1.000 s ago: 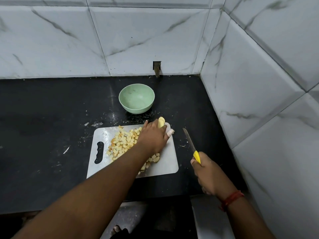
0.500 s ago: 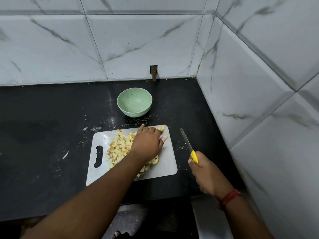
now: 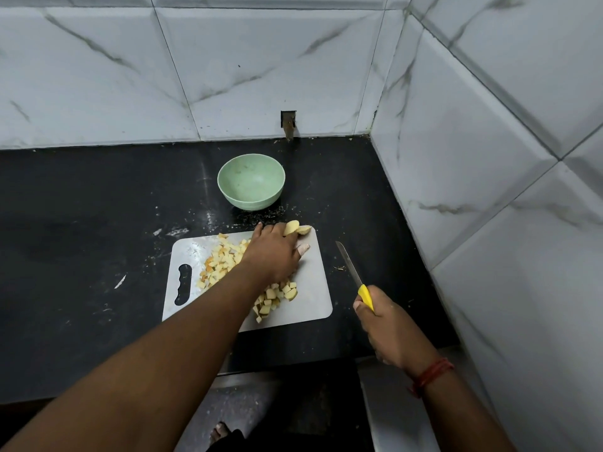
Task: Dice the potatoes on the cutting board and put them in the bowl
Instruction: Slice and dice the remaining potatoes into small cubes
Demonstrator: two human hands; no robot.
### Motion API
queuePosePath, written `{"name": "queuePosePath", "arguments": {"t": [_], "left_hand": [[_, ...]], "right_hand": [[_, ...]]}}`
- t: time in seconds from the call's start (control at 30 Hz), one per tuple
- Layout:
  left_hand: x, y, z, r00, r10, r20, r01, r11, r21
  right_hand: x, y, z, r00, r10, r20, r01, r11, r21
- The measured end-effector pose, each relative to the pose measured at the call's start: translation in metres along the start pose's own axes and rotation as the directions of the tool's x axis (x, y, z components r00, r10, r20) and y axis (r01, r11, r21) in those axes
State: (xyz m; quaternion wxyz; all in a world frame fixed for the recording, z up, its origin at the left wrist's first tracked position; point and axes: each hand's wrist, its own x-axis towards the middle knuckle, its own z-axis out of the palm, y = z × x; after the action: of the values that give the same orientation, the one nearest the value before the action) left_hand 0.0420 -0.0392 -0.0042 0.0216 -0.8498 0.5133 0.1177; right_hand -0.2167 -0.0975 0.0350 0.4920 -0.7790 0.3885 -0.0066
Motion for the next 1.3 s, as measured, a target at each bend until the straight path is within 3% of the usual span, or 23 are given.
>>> {"name": "queuePosePath", "arguments": {"t": [0.1,0.2,0.3,0.4,0.57,0.77,1.0,1.2,1.27,1.3], "left_hand": [[-0.001,-0.003,-0.004,0.998,-0.001,-0.061,-0.001,0.999,-0.032],[-0.010,0.004,-0.009,0.979,-0.050,-0.196,0.008,0.977,-0.212],[-0.028,0.023,-0.006,0.964,-0.026,-0.264,-0.076,0.927,-0.368],[-0.041,0.041,0.006,0.978,0.057,-0.200,-0.106,0.965,-0.241],[-0.059,0.041,0.018,0.992,0.071,-0.106,-0.075,0.996,-0.040],[-0.071,0.021,0.034,0.959,0.173,-0.223,-0.179,0.984,-0.009],[-0.075,0.017,0.046,0.946,0.254,-0.203,-0.257,0.966,0.013],[-0.075,0.017,0.050,0.955,0.233,-0.183,-0.232,0.972,0.026],[-0.075,0.016,0.052,0.955,0.232,-0.186,-0.232,0.972,0.026],[-0.074,0.016,0.052,0.955,0.232,-0.186,-0.232,0.972,0.022]], "right_hand": [[0.000,0.001,-0.002,1.000,-0.001,-0.010,0.001,1.000,0.012],[0.001,0.000,-0.005,1.000,0.002,-0.024,-0.001,1.000,0.015],[0.002,-0.003,-0.006,1.000,0.008,-0.028,-0.008,1.000,0.028],[0.003,-0.007,-0.006,1.000,0.005,-0.023,-0.004,1.000,0.029],[0.004,-0.013,-0.004,1.000,-0.013,-0.011,0.013,1.000,0.007],[0.009,-0.019,0.008,0.995,0.091,0.036,-0.091,0.996,-0.014],[0.026,-0.041,0.032,0.991,0.123,0.057,-0.095,0.929,-0.359],[0.040,-0.052,0.045,0.962,0.269,0.040,-0.242,0.915,-0.322],[0.039,-0.059,0.045,0.964,0.247,0.100,-0.188,0.895,-0.404],[0.033,-0.068,0.044,0.962,0.218,0.165,-0.097,0.837,-0.539]]}}
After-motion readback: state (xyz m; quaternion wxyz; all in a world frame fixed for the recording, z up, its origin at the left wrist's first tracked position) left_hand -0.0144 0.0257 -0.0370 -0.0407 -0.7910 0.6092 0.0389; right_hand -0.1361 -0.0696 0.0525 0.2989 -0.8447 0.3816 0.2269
